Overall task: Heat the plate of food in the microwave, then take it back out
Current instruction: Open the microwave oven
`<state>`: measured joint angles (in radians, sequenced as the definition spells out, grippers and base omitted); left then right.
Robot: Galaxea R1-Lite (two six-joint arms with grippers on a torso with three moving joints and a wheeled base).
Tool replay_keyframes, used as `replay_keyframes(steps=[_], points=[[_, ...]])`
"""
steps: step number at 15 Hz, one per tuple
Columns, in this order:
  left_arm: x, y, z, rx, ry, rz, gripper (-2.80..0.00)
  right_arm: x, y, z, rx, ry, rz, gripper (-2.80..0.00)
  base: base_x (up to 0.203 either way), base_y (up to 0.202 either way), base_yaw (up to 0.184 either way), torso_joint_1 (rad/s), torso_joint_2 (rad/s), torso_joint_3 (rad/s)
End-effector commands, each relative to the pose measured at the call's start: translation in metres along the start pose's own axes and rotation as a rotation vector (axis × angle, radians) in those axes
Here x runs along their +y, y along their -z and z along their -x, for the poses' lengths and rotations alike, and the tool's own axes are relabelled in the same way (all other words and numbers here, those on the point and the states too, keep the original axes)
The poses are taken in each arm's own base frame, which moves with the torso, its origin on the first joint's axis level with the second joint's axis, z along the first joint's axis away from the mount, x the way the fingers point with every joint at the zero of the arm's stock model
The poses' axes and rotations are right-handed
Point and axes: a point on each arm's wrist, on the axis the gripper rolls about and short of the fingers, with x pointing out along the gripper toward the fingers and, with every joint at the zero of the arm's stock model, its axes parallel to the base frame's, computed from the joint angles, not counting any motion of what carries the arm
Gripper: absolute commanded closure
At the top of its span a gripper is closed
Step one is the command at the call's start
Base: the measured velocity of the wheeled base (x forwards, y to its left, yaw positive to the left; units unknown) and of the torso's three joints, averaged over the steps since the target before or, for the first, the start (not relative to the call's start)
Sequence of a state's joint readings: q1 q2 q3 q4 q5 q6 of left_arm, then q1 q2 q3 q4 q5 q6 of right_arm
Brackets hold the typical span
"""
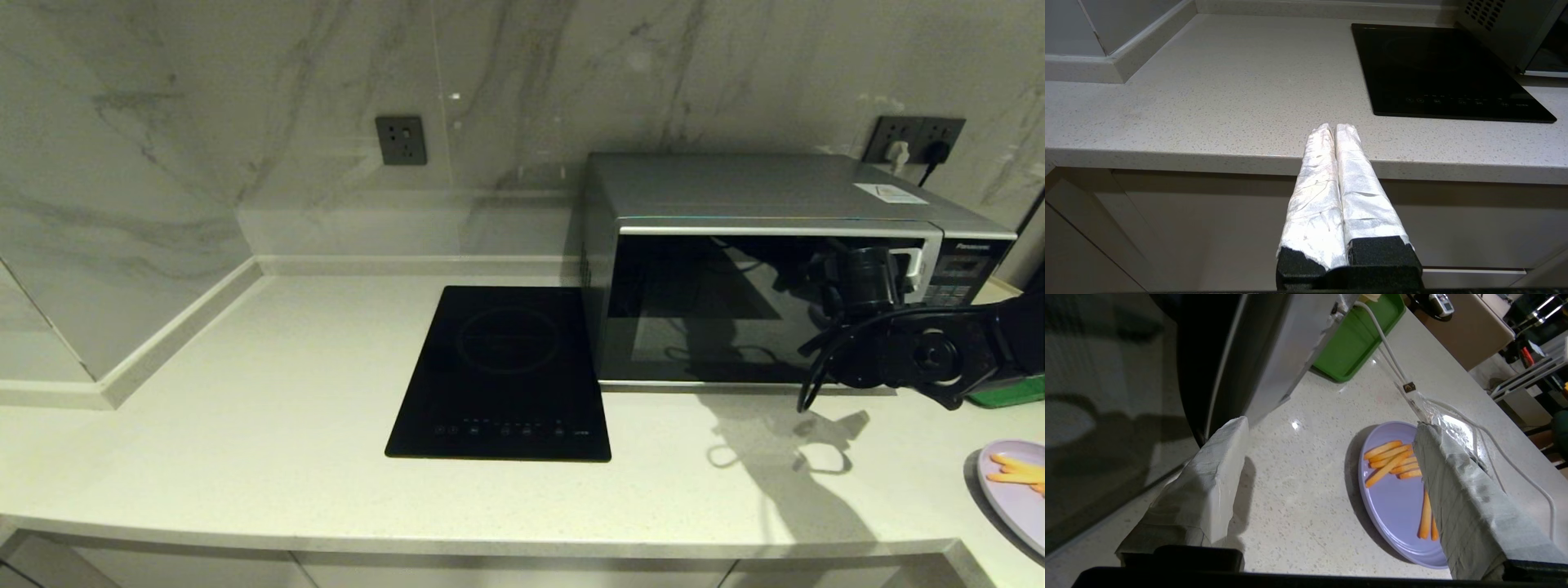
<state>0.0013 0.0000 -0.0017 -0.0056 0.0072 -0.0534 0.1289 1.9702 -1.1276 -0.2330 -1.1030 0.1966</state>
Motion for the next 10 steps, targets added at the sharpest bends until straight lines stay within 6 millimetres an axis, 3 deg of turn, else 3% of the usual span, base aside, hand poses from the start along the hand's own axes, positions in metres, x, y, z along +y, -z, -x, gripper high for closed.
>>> replay_keyframes(steps=[1, 5, 10], points=[[0.0, 0.0, 0.0, 0.0, -0.001, 0.002, 0.0, 0.004, -0.006, -0.001, -0.012, 0.005, -0.021, -2.8, 0.0, 0.0, 0.0, 0.0, 0.0, 0.0], [0.0, 0.0, 0.0, 0.0, -0.001, 0.002, 0.0, 0.013, -0.013, -0.006, -0.023, 0.01, -0.045, -2.8, 0.0, 0.0, 0.0, 0.0, 0.0, 0.0], [0.0, 0.0, 0.0, 0.0, -0.001, 0.001, 0.0, 0.007, -0.015, -0.016, -0.018, 0.043, -0.062, -2.8, 0.0, 0.0, 0.0, 0.0, 0.0, 0.0]])
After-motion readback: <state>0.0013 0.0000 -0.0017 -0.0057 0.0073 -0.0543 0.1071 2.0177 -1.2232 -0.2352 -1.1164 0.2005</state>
